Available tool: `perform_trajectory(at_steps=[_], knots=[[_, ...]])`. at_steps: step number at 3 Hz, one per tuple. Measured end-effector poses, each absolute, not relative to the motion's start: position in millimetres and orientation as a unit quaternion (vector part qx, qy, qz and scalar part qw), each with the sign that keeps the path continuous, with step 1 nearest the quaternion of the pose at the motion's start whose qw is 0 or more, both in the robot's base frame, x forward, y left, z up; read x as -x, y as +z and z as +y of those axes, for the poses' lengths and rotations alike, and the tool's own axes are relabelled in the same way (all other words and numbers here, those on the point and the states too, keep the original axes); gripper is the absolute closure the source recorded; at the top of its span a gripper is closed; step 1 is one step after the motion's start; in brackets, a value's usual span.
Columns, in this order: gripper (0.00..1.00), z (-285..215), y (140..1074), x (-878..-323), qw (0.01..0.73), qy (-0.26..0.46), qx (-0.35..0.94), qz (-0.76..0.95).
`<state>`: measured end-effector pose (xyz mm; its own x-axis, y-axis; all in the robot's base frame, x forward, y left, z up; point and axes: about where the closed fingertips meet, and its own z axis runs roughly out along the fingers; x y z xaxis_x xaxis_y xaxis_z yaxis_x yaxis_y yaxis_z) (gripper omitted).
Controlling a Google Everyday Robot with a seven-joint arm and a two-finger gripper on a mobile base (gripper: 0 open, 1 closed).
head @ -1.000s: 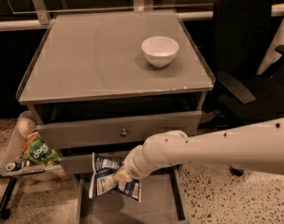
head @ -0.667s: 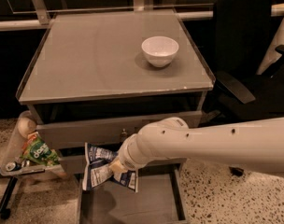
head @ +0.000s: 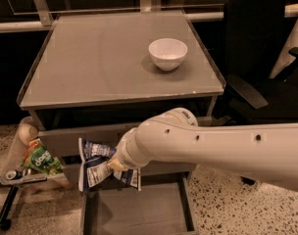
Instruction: Pick blue chip bag from bottom drawer and place on counter
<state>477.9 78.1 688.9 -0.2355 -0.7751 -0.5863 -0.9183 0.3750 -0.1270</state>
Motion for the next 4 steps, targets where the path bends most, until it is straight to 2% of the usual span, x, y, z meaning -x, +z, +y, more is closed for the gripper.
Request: perform_trajectory(at_steps=[1,4], knots=[[1.0,79,704,-479,0.3,0.118,0.551,0.77],[1.0,93,860,-523,0.406,0.063,0.529,0.742]])
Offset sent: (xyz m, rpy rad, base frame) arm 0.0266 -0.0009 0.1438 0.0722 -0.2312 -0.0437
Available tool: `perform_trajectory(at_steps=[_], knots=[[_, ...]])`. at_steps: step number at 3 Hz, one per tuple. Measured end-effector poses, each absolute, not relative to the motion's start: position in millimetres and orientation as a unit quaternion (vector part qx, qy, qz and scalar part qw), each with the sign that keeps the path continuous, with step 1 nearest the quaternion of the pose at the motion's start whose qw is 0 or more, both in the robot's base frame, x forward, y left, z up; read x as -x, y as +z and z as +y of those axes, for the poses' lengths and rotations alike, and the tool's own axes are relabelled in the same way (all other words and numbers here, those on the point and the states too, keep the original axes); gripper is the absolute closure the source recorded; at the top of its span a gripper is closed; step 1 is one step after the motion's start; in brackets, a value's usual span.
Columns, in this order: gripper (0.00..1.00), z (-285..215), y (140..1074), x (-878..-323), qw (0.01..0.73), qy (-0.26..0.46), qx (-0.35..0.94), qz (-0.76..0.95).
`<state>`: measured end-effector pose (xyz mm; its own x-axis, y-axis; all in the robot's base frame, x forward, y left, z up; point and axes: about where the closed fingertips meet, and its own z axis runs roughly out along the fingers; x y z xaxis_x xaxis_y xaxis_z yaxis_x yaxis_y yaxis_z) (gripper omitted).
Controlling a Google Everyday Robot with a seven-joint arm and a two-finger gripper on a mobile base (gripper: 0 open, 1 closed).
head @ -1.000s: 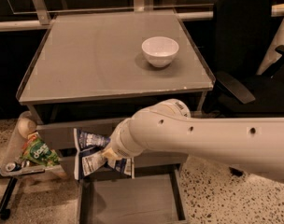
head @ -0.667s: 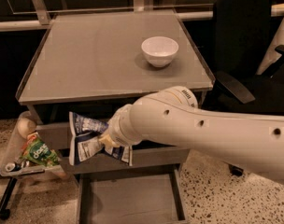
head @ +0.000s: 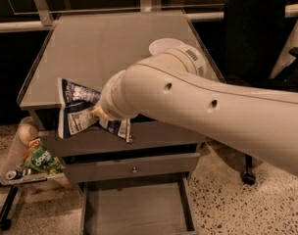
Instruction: Pick blue chip bag from bottom drawer and place on counter
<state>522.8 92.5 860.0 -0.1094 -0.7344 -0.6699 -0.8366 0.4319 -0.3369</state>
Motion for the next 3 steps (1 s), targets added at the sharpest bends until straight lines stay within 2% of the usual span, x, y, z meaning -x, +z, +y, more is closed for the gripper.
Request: perform_trajectory(at_steps=[2,3], knots=[[1.0,97,869,-544,0.419,0.067,0.523,0.739],[1.0,106,888,-582,0.43,0.094,0.52,0.732]])
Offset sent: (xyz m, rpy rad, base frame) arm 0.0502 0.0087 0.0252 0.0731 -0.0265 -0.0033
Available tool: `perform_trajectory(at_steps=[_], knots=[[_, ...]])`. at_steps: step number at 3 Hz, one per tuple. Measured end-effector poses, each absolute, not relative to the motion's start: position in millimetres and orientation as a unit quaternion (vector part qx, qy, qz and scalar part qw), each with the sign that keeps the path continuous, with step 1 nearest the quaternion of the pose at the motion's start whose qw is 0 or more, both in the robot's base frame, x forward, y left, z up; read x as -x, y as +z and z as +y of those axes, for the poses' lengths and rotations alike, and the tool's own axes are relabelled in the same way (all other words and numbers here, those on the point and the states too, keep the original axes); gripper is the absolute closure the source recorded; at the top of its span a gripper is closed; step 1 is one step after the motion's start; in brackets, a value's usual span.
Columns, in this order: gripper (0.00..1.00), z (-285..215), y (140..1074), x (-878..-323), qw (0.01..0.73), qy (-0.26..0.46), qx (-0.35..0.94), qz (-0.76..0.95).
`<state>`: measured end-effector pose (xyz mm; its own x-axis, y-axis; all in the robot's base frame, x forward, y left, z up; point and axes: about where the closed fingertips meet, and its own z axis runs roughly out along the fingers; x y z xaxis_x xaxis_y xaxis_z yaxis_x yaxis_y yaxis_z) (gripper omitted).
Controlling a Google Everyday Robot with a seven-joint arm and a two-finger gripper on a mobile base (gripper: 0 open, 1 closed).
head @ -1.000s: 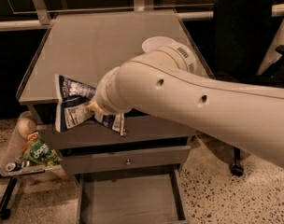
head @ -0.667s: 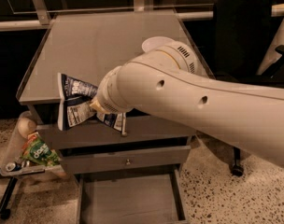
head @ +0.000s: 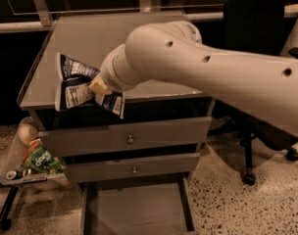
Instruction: Pick blue chip bag from bottom drawer and place on counter
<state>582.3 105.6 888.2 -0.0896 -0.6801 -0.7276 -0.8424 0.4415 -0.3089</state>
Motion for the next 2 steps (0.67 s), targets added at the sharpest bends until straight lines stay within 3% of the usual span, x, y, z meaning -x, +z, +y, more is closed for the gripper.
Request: perform_trajectory(at_steps=[2], knots=[[1.0,142,937,-650,0.438,0.116,0.56,0.694]])
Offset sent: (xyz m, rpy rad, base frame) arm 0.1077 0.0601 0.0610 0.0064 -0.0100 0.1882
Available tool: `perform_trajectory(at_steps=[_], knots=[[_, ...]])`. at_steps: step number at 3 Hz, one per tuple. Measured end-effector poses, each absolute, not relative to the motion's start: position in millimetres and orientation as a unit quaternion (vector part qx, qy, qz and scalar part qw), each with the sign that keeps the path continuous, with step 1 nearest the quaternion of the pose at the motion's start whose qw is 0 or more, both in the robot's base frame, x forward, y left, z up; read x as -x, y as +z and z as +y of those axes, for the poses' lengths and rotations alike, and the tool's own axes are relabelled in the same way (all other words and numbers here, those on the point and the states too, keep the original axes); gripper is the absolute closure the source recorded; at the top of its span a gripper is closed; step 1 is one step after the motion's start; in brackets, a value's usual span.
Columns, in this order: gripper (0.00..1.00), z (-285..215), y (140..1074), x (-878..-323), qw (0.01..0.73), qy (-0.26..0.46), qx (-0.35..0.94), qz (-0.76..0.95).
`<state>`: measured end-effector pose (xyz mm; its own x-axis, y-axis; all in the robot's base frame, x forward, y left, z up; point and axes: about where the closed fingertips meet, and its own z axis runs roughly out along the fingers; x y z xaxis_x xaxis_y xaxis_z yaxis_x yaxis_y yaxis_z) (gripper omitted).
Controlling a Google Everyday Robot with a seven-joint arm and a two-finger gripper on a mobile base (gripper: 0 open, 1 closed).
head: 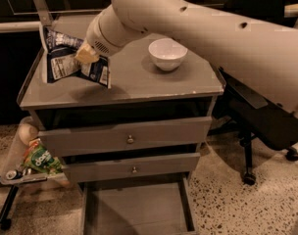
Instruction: Pick blue chip bag from bottom drawer and place on counter
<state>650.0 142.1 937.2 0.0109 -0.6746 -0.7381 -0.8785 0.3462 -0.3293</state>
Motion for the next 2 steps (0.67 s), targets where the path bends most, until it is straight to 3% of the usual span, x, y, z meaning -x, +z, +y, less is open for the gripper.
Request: perform_trajectory(at_steps=[2], knots=[[1.0,189,873,-683,0.388,0.159,0.592,0.688]])
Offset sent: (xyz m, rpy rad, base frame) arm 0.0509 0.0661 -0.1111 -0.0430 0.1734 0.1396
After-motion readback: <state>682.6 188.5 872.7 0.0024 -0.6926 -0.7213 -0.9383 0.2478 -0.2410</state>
